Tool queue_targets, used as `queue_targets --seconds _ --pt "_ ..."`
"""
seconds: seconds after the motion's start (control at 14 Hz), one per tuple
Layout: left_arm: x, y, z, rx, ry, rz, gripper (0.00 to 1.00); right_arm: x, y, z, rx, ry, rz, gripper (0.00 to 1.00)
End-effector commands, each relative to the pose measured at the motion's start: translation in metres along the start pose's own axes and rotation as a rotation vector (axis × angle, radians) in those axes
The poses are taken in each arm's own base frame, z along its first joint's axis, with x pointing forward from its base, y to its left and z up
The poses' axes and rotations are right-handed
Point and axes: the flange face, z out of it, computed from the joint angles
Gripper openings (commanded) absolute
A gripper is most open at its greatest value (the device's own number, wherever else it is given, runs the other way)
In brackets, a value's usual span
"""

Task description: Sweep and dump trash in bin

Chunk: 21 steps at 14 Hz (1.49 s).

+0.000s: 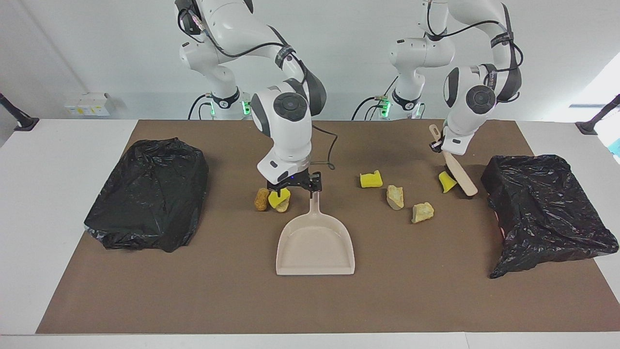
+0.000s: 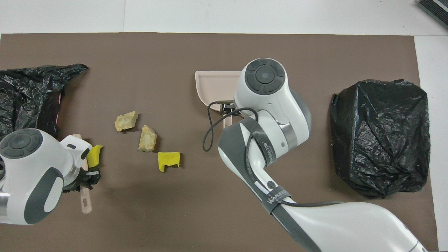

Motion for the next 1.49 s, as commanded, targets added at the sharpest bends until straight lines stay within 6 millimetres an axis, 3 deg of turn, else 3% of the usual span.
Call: queue_targets --seconds 0.0,0.36,0.57,0.64,0.78,0.93,1.07,1.21,1.42 --pt "-0.012 0.025 -0.005 -0.094 0.035 0.081 0.00 0.001 -0.005 0.027 0.018 0.007 0.001 1.00" --pt "-0.032 0.100 0.006 -0.167 0.038 0.273 0.00 -0.016 -0.023 0.046 0.047 -0.010 -0.027 1.00" --pt "-0.034 0.108 -0.004 -0.157 0.020 0.295 0.00 -0.023 -0.027 0.049 0.038 -0.035 -0.039 0.97" --pt "-0.033 0.107 -0.010 -0.154 0.005 0.294 0.00 -0.028 -0.024 0.051 0.027 -0.053 -0.073 0.86" --pt "-0.028 0.103 -0.030 -0.162 0.009 0.283 0.00 -0.028 -0.022 0.053 0.029 -0.056 -0.109 0.54" --pt "-0.019 0.090 -0.046 -0.177 0.025 0.247 0.00 -0.029 -0.023 0.051 0.030 -0.057 -0.096 0.03" --pt "-0.003 0.069 -0.055 -0.198 0.046 0.211 0.00 -0.029 -0.024 0.051 0.024 -0.059 -0.040 0.00" --pt "0.004 0.064 -0.055 -0.202 0.065 0.200 0.00 -0.029 -0.025 0.050 0.031 -0.055 -0.047 0.00" --pt "0.013 0.052 -0.055 -0.213 0.085 0.216 0.00 -0.021 -0.019 0.045 0.204 -0.128 0.020 0.00"
